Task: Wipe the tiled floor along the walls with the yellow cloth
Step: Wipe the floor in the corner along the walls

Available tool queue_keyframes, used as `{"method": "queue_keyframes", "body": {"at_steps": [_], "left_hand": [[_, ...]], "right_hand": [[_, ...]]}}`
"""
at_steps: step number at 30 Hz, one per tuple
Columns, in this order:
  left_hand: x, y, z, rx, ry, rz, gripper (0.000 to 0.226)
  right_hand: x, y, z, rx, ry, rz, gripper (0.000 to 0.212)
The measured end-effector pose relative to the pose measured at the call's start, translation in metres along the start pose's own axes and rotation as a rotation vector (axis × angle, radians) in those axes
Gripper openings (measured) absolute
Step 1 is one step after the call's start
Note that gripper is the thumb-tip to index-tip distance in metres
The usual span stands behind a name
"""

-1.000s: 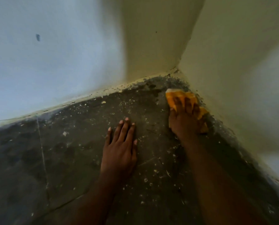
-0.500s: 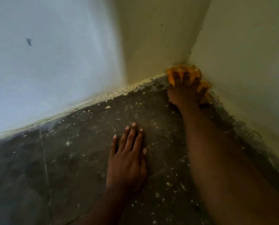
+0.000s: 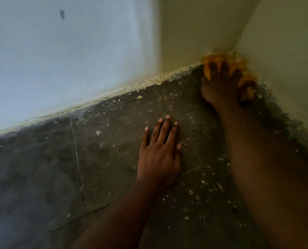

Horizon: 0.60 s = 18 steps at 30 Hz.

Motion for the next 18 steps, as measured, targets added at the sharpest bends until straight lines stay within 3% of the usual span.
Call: {"method": "queue_keyframes", "body": {"at_steps": [2, 4, 8, 9, 12, 14, 16, 18], "left_hand": [[0.000, -0.001, -0.001, 0.002, 0.012, -0.004, 0.061], [0.000, -0.001, -0.001, -0.001, 0.006, -0.005, 0.062], [0.000, -0.002, 0.002, -0.021, 0.020, 0.008, 0.062], [0.001, -0.001, 0.003, -0.024, 0.023, 0.010, 0.062], [0.000, 0.002, -0.002, -0.041, 0.024, -0.013, 0.062], [0.002, 0.002, -0.008, -0.050, 0.011, -0.008, 0.062], [-0.002, 0.003, -0.010, -0.064, 0.012, -0.006, 0.061], [-0.002, 0.001, -0.005, -0.064, 0.020, 0.009, 0.061]], "right_hand": [[-0.034, 0.001, 0.005, 0.003, -0.044, -0.249, 0.064], [-0.063, 0.039, -0.002, 0.016, 0.011, -0.348, 0.060], [-0.046, 0.108, -0.026, -0.013, 0.036, 0.040, 0.061], [-0.049, 0.106, -0.026, -0.025, 0.018, 0.061, 0.062], [-0.108, 0.090, -0.020, -0.014, -0.017, -0.201, 0.065], [-0.155, 0.119, -0.027, 0.013, -0.024, -0.312, 0.066], [-0.163, 0.165, -0.037, -0.011, 0.026, -0.216, 0.073], [-0.149, 0.182, -0.040, 0.022, 0.054, 0.076, 0.072]]}}
Point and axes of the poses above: each hand's wrist, its own x-axis towards the middle knuckle, its own z-axis out of the palm, y = z × x, the point moved 3 cm from there along x, towards the middle knuckle, and after that the axes turned 13 degrees about y, right-handed, at the moved point
